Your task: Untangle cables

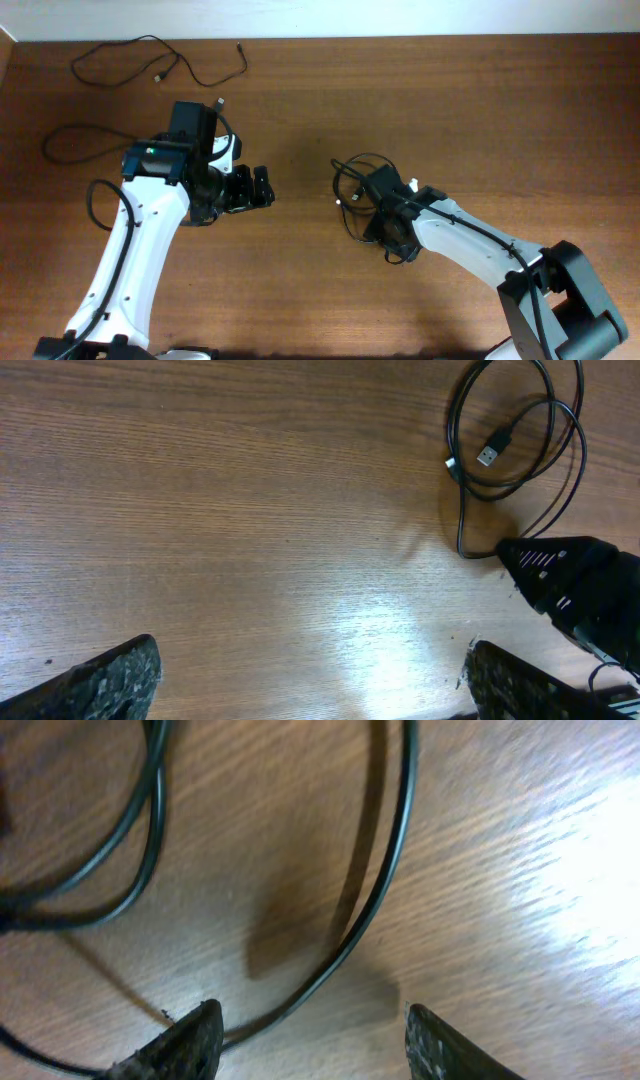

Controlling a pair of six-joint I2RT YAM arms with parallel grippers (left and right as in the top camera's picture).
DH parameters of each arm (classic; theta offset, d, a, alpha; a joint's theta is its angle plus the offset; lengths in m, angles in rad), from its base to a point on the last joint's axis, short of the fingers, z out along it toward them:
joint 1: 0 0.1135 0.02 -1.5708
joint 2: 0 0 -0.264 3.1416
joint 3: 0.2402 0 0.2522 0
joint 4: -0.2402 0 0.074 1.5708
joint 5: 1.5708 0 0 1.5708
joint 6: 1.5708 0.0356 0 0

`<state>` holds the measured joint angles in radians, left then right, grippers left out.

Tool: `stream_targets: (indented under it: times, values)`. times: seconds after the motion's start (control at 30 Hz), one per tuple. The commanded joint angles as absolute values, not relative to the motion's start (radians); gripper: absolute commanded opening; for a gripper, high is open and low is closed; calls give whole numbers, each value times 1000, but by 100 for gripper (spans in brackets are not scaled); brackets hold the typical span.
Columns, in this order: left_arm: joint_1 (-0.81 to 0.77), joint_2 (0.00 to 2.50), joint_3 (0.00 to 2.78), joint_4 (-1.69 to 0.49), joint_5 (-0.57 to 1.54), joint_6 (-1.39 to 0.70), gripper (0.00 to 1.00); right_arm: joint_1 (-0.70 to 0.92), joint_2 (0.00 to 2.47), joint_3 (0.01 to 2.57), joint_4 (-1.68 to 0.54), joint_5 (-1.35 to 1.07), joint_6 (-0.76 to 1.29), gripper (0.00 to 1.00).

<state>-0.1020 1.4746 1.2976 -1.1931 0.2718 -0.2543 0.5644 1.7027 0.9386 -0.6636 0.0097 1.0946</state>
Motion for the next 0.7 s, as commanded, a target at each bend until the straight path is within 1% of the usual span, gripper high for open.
stream_targets:
  times: [0.0, 0.13, 0.23, 0.43, 0.5, 0.57, 0.63, 0.67]
  values:
    - [-104, 1478, 1293, -1195, 265, -265, 99, 558, 1713, 931, -657, 117, 1079, 58]
    - [-104, 1478, 1293, -1195, 265, -265, 99, 537, 1714, 931, -657, 115, 1082, 56]
    - [-104, 1478, 1293, -1195, 265, -265, 99, 522, 1726, 931, -654, 117, 1103, 50]
    - [-104, 1478, 1293, -1195, 265, -265, 99, 503, 1763, 931, -648, 97, 1105, 50]
    - [-104, 1478, 1293, -1195, 265, -265, 99, 503, 1774, 931, -645, 87, 1105, 48]
    - [-104, 1478, 1293, -1195, 265, -265, 99, 503, 1774, 931, -646, 87, 1105, 43]
    - [-104, 1478, 1293, -1195, 265, -265, 99, 503, 1774, 931, -646, 84, 1105, 34]
    - [-104, 1478, 1293, -1195, 265, -265, 99, 503, 1774, 931, -646, 83, 1105, 27]
